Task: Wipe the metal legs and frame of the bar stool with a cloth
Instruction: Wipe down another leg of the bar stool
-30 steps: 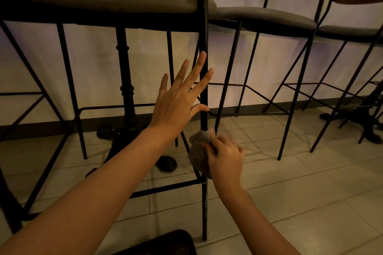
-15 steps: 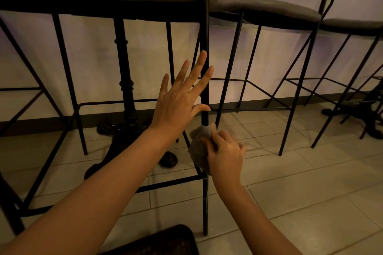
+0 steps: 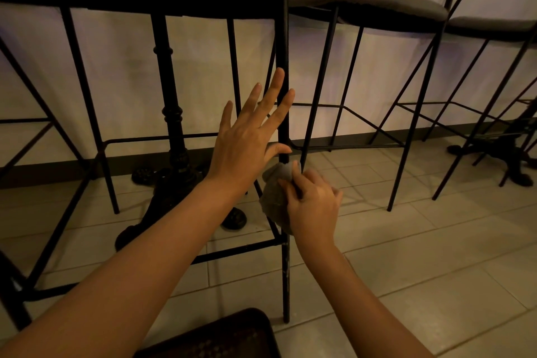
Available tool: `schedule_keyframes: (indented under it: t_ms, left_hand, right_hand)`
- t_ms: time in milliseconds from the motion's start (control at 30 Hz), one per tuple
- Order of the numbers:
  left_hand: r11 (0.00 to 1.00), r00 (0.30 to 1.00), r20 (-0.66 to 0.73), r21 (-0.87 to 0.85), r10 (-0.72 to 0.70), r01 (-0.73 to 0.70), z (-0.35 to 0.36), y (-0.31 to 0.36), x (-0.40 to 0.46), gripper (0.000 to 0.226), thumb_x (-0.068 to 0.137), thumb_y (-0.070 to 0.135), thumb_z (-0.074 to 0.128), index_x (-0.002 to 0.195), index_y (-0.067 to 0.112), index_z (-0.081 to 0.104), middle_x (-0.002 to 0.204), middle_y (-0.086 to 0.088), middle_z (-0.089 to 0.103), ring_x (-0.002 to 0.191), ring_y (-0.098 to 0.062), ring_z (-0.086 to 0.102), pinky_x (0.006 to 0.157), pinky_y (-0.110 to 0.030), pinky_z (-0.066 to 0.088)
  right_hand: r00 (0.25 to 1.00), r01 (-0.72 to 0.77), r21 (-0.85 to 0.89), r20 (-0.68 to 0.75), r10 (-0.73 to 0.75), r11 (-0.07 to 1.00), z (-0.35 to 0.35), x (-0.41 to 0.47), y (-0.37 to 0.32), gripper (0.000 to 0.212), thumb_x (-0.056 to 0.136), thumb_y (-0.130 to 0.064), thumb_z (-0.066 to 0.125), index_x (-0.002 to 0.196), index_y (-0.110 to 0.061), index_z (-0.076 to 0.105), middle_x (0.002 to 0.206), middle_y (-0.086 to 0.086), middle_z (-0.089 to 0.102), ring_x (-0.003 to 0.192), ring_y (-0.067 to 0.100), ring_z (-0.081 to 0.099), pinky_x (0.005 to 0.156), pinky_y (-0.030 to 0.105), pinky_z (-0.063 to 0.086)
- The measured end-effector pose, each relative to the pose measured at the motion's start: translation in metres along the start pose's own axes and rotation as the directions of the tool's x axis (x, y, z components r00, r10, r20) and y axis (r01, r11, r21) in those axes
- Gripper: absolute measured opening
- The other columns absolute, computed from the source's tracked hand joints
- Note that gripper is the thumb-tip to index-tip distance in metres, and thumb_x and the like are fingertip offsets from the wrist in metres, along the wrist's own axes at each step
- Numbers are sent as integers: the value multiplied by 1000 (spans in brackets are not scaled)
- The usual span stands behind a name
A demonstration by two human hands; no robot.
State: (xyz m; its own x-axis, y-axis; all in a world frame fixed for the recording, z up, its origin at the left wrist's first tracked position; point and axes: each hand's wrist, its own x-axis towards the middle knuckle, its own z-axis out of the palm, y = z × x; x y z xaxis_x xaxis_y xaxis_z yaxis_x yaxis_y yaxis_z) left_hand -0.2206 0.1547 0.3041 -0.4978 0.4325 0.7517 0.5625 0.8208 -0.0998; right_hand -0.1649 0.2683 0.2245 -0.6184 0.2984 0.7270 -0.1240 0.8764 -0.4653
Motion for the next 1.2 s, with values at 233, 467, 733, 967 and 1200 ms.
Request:
schedule_keyframes:
  t_ms: [233,467,733,967,1200]
  left_hand:
    - [968,997,9,240,73,-73,9,1,-10,96,72,59,54,146,16,12,152,-4,6,140,-25,2,106,-61,4]
    - [979,994,20,173,103,-105,10,2,-10,101,71,56,60,145,8,12,154,-11,12,141,-25,9,111,-49,10]
    - [987,993,23,109,117,-119,8,6,-11,100,70,49,65,144,4,14,153,-16,14,141,-27,13,112,-48,15]
    - [992,993,17,61,113,-114,8,7,-12,99,71,45,67,144,3,14,153,-17,13,141,-27,12,113,-47,13]
    - [991,995,18,83,100,-101,9,9,-12,99,72,46,64,145,5,10,153,-15,11,141,-25,9,112,-46,13]
  right_hand:
    - [996,-62,-23,66,63,998,11,-26,18,25,77,-21,71,102,-18,69,76,-3,62,73,17,56,71,32,30]
    - [987,-117,37,111,112,992,9,-24,20,27,81,-25,66,109,-23,67,78,-4,59,77,16,53,72,32,29]
    - [993,-104,34,66,102,994,14,-26,19,22,81,-22,67,103,-19,67,81,-3,60,77,14,53,72,31,31]
    - [984,-116,-33,131,119,993,16,-46,33,22,79,-23,68,100,-19,69,85,-2,65,81,17,56,73,29,27]
    - [987,-80,30,144,75,996,12,-29,30,21,81,-18,67,101,-17,69,83,-1,62,79,19,55,71,32,29]
